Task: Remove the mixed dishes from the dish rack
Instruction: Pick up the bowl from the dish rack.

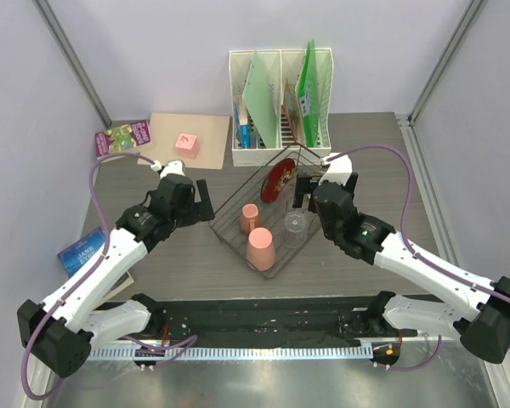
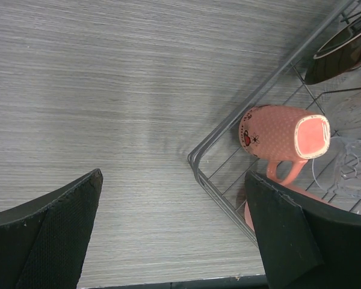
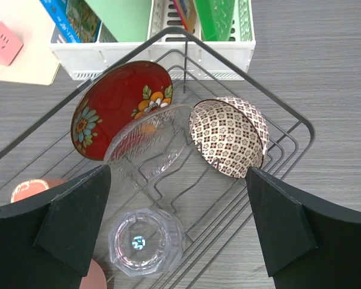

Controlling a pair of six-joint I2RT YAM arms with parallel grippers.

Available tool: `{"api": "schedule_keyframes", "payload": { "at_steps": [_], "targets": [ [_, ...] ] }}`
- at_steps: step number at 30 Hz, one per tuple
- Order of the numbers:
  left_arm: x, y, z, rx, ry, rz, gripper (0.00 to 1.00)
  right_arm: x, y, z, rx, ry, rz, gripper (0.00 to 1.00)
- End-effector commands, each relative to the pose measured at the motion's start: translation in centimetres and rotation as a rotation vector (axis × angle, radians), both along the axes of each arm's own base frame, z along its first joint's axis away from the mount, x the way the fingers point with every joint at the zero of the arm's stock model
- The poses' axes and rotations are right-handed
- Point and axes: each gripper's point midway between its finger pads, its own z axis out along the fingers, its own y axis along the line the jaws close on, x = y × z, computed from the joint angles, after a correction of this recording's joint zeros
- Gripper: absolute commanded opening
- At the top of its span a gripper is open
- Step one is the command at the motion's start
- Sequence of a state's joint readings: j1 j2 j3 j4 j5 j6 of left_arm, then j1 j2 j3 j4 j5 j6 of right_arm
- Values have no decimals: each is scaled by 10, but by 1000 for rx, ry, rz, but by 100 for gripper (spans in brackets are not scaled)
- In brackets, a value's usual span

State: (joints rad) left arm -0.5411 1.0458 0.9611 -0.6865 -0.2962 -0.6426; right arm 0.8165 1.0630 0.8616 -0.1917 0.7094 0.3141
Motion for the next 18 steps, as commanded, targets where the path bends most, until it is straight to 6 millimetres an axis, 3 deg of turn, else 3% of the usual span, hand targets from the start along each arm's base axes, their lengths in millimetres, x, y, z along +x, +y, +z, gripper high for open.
{"api": "schedule_keyframes", "payload": {
  "at_steps": [1, 12, 14, 18],
  "targets": [
    [8, 1, 10, 0, -42, 19, 100, 5, -6, 23, 90, -72, -75, 100],
    [8, -1, 4, -1, -32, 6, 100, 3, 7, 17, 60, -46, 7, 100],
    [8, 1, 3, 15, -30, 15, 100, 5, 5, 14, 31, -41, 2, 100],
    [12, 7, -5, 80, 11, 31, 100, 8, -20, 5, -100, -4, -122, 100]
  ]
}}
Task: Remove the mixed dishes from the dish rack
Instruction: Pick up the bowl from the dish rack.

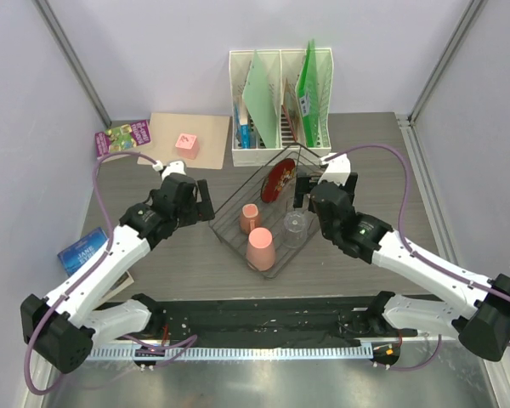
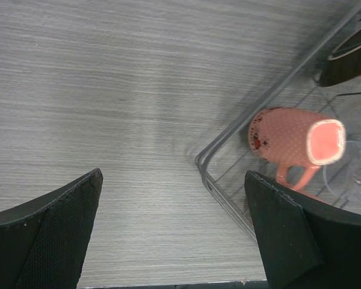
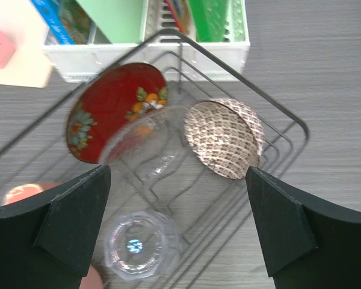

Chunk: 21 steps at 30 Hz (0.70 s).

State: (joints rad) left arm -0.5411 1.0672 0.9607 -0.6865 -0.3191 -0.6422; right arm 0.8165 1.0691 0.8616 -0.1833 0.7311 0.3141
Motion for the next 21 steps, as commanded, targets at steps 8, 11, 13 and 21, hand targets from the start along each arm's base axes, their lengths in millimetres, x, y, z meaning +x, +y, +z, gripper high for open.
{"api": "schedule_keyframes", "payload": {
  "at_steps": [8, 11, 13, 21],
  "targets": [
    [13, 2, 13, 74, 5, -1, 100, 17, -71, -1, -179, 80, -288, 53],
    [13, 2, 21, 49, -37, -6, 100, 31, -88, 4, -160, 86, -352, 36],
    [10, 2, 23, 35, -56, -7, 100, 40, -96, -1, -208, 104, -390, 37],
    [4, 0, 23, 2, -73, -34, 100, 56, -106, -22, -408, 53, -403, 66]
  ]
}}
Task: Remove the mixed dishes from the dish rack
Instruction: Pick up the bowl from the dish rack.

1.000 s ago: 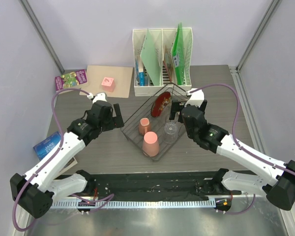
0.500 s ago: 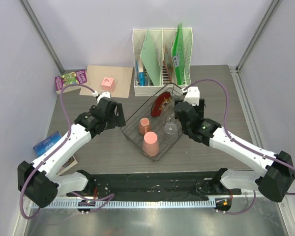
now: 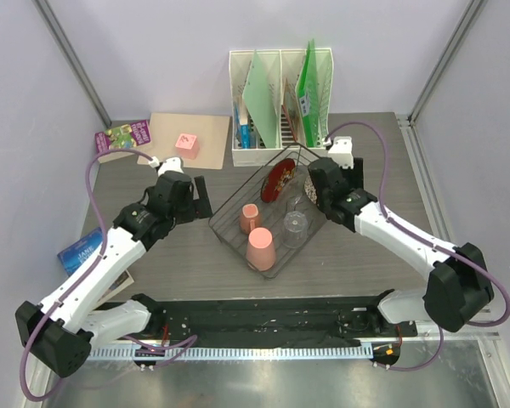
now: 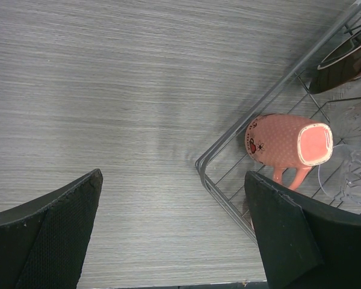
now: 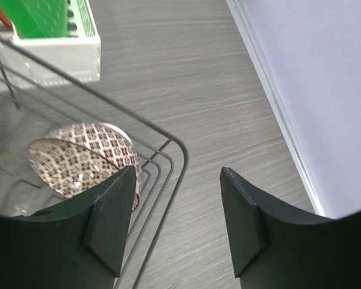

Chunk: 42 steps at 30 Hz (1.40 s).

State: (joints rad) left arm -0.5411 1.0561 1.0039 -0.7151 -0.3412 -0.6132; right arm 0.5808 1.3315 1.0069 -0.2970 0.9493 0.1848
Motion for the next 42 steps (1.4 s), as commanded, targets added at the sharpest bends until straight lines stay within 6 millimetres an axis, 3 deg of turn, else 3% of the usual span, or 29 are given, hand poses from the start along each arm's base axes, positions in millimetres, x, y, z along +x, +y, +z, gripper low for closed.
{"api": "schedule_keyframes", "payload": {
  "at_steps": [1, 4, 5, 8, 13, 22, 27, 33, 42],
  "targets": [
    [2, -5, 7, -21, -41, -33, 100, 3, -6, 3, -64, -82, 12, 67],
    [1, -7, 6, -27, -41, -45, 100, 2, -6, 4, -39, -126, 30, 64],
    [1, -8, 6, -29, -39, -48, 100, 3, -6, 4, -62, -128, 40, 57],
    [1, -11, 3, -38, -28, -62, 100, 4, -10, 0, -98, -133, 33, 48],
    [1, -16, 1, -48, -17, -77, 100, 5, -1, 8, -66, -199, 109, 50],
    [1, -17, -2, -48, -12, -81, 100, 8, 27, -5, 8, -180, 282, 56],
    [0, -16, -4, -46, -6, -79, 100, 15, 34, -23, -8, -120, 302, 56],
    [1, -14, -2, -41, -14, -73, 100, 23, 33, -48, -44, -75, 282, 54],
    [-1, -13, -11, -18, 19, -76, 100, 41, 19, -67, -85, -51, 216, 47]
  ]
}}
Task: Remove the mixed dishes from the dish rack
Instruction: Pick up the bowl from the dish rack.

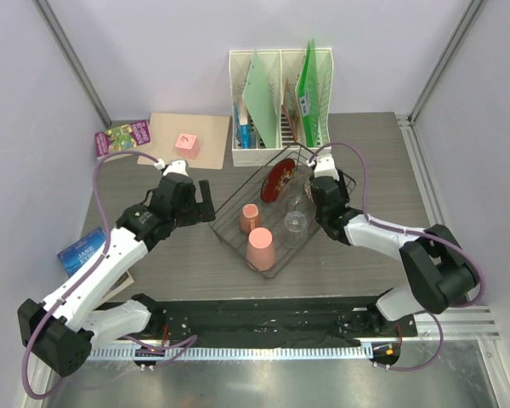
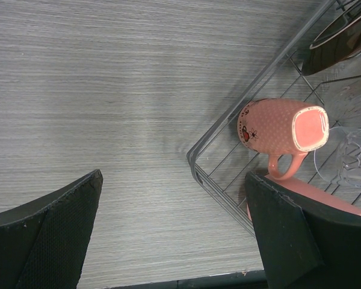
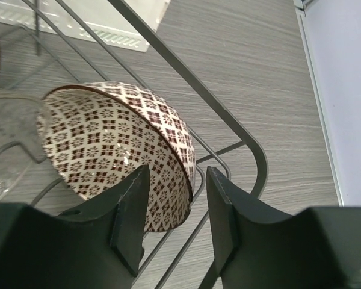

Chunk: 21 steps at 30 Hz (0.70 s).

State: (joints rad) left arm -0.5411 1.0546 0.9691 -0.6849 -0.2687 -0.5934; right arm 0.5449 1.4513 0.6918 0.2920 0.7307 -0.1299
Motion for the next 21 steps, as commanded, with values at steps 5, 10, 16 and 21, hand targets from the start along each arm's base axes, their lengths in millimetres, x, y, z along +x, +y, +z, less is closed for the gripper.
{"api": "schedule_keyframes", "payload": {
  "at_steps": [5, 10, 16, 21],
  "targets": [
    [4, -2, -3, 15, 4, -11, 100, 21, -5, 10, -16, -67, -64, 36],
    [4, -3, -4, 15, 5, -10, 100, 18, -17, 19, -57, -91, -135, 28],
    [5, -5, -5, 10, 10, -17, 100, 17, -23, 29, -65, -135, -163, 23],
    [4, -4, -3, 7, 5, -17, 100, 22, -21, 23, -80, -130, -170, 22]
  ]
}}
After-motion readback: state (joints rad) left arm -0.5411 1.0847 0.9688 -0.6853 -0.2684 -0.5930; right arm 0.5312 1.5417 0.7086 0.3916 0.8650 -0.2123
